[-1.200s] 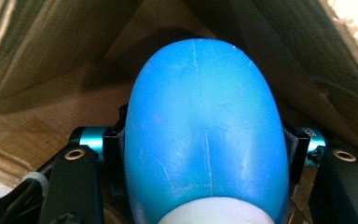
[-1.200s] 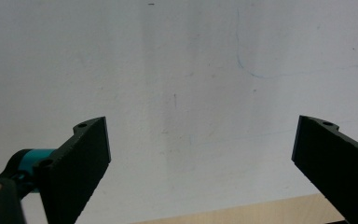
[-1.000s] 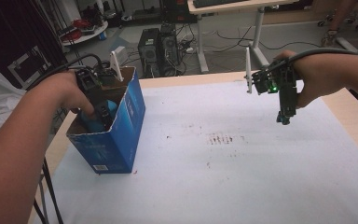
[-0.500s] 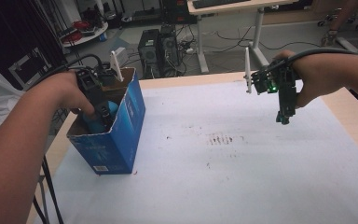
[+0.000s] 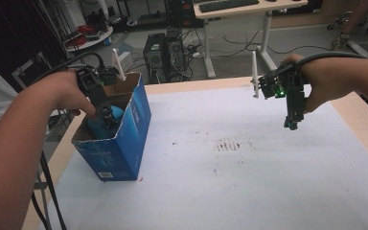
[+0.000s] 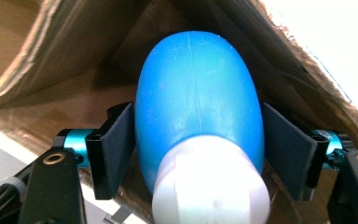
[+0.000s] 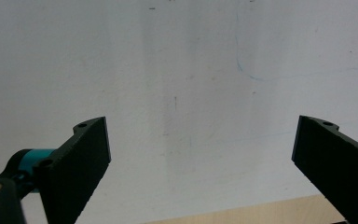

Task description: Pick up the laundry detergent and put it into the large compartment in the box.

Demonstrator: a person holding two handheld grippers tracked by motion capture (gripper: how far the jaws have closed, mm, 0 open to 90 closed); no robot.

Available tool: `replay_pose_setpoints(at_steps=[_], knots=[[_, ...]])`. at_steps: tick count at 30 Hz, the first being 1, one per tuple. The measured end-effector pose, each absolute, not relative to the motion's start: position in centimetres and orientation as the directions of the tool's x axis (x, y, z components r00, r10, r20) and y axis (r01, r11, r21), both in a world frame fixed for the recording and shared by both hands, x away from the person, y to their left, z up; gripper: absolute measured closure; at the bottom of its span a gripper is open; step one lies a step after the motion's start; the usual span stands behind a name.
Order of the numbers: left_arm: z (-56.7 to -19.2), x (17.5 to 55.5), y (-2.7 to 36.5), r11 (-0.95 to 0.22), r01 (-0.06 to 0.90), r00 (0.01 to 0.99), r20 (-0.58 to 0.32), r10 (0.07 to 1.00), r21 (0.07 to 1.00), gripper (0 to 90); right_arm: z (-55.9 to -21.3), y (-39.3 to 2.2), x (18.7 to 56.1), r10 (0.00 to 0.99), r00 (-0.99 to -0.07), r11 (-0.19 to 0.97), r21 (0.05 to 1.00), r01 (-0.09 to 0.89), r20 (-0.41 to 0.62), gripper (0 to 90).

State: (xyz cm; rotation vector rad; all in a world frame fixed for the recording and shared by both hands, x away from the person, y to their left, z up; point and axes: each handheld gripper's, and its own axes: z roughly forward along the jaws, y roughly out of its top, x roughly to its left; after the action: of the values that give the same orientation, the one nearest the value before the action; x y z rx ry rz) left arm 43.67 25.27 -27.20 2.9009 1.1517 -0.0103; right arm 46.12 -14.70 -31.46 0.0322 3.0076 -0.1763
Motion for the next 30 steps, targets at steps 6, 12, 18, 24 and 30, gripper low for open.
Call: replay_pose_setpoints(at_steps=[6,12,18,24,30], knots=[[-26.0,43.5,25.2,-0.733,0.68,0.733,-0.01,0.68,0.031,24.6,-31.4,-14.8,46.1,0.025,-0.991,0.993,-0.109,0.04,-0.131,3.4],[-24.9,43.3,24.9,-0.74,0.672,0.74,-0.006,0.672,0.036,21.8,-31.5,-14.9,46.2,0.019,-0.991,0.994,-0.108,0.033,-0.13,3.4],[-23.3,42.8,24.6,-0.758,0.651,0.758,0.0,0.652,0.037,18.4,-31.4,-14.8,46.2,0.019,-0.992,0.994,-0.106,0.033,-0.128,3.4],[-22.4,42.6,24.4,-0.774,0.633,0.774,0.01,0.633,0.038,16.4,-31.4,-14.8,46.2,0.023,-0.992,0.994,-0.104,0.036,-0.127,3.4],[-20.9,42.2,23.3,-0.809,0.586,0.809,0.02,0.587,0.04,12.3,-31.3,-14.8,46.1,0.022,-0.992,0.995,-0.099,0.034,-0.128,3.4]])
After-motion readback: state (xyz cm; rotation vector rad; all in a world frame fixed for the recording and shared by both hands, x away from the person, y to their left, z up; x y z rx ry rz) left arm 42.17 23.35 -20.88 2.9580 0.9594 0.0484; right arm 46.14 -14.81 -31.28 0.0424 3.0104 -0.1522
